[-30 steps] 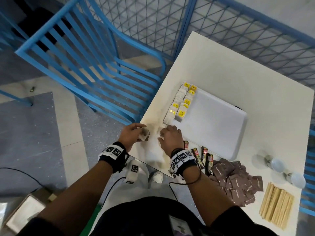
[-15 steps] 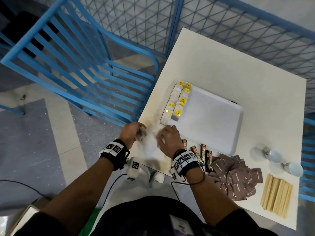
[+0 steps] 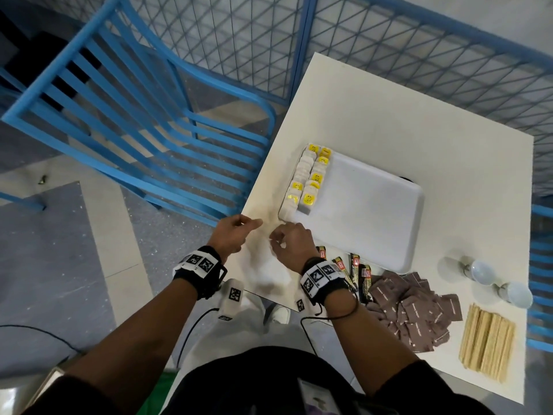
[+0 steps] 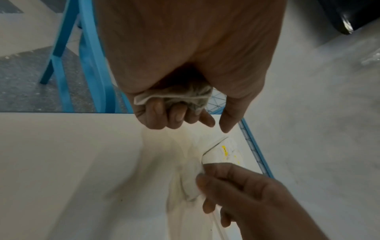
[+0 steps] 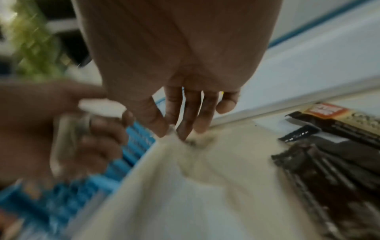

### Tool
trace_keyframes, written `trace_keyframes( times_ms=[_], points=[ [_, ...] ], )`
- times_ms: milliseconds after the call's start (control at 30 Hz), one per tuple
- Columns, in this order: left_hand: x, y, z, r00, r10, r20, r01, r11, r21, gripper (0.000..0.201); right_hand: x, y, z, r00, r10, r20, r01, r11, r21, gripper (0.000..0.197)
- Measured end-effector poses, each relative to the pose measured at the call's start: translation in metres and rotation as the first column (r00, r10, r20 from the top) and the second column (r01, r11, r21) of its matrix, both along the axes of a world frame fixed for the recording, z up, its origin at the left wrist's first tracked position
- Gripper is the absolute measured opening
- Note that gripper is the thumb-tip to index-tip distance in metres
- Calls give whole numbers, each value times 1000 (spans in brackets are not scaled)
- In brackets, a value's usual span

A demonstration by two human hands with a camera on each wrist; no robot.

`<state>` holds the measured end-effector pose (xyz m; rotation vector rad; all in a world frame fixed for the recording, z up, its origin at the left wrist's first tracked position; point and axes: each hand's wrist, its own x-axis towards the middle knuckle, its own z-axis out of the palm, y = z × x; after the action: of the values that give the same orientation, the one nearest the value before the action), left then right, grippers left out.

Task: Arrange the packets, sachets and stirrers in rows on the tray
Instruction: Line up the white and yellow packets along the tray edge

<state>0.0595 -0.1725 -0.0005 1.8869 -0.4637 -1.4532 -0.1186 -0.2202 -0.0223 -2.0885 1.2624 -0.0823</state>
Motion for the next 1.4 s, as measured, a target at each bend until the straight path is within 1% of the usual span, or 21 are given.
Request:
trace_keyframes(
  times_ms=[67,100,133,200,233,267,300,367,467,533,600,667,767,867,967,1067,1133,1200,1233,1300,1400],
  points=[
    [-5,-2,4,996,-60,69,63,997,-45,25,-5,-6,9,979,-143,145,123,982,143,8],
    [-7,-3,4,993,-91,70,96,993,-68,22,-6,-9,14,955,-211,206,167,963,211,9],
    [-10,-4,5,992,-119,52,124,988,-94,21,-8,-11,18,926,-273,262,198,939,279,9],
    [-16,-5,8,991,-137,3,136,982,-134,28,-13,-16,24,861,-365,355,218,894,390,10],
    [-20,-5,10,990,-135,-35,129,982,-138,29,-15,-19,26,840,-385,382,214,883,419,11],
    [-22,-6,10,988,-138,-70,127,981,-145,24,-18,-21,27,833,-390,393,213,881,423,12],
    [-25,-7,13,984,-148,-101,130,978,-164,13,-20,-22,29,835,-387,392,216,885,413,14],
    [-32,-9,17,984,-156,-84,137,971,-195,26,-24,-25,33,842,-374,388,226,899,376,16],
    [-37,-13,20,988,-155,-4,150,963,-225,18,-27,-27,40,867,-345,359,225,915,336,19],
    [-41,-14,21,984,-171,39,176,955,-241,18,-29,-26,44,880,-319,351,217,929,299,19],
    [-45,-15,21,980,-186,76,200,945,-260,15,-31,-26,45,877,-317,362,240,940,243,17],
    [-49,-16,22,979,-176,98,196,949,-248,20,-33,-27,43,862,-336,379,279,940,198,11],
    [-51,-17,18,982,-176,73,188,955,-228,26,-35,-32,39,860,-351,370,309,936,169,8],
    [-53,-18,19,979,-198,50,204,953,-222,22,-39,-38,36,856,-389,340,348,921,177,11],
    [-54,-21,18,977,-203,65,212,954,-212,19,-41,-42,36,865,-369,340,339,929,146,13],
    [-54,-25,16,977,-205,54,211,957,-197,21,-41,-48,35,867,-362,342,340,932,123,13],
    [-53,-29,14,978,-203,55,210,957,-200,21,-41,-51,35,855,-377,358,353,926,132,14],
    [-53,-33,13,980,-188,57,196,958,-211,20,-42,-53,35,834,-423,353,374,905,200,15],
    [-52,-35,13,982,-181,57,189,957,-220,19,-43,-53,35,835,-442,329,376,893,246,17],
    [-50,-38,11,981,-182,60,191,953,-236,18,-45,-54,32,862,-431,266,348,886,305,22],
    [-48,-43,6,978,-198,64,208,954,-217,18,-48,-56,30,889,-386,246,291,892,346,15]
  ],
)
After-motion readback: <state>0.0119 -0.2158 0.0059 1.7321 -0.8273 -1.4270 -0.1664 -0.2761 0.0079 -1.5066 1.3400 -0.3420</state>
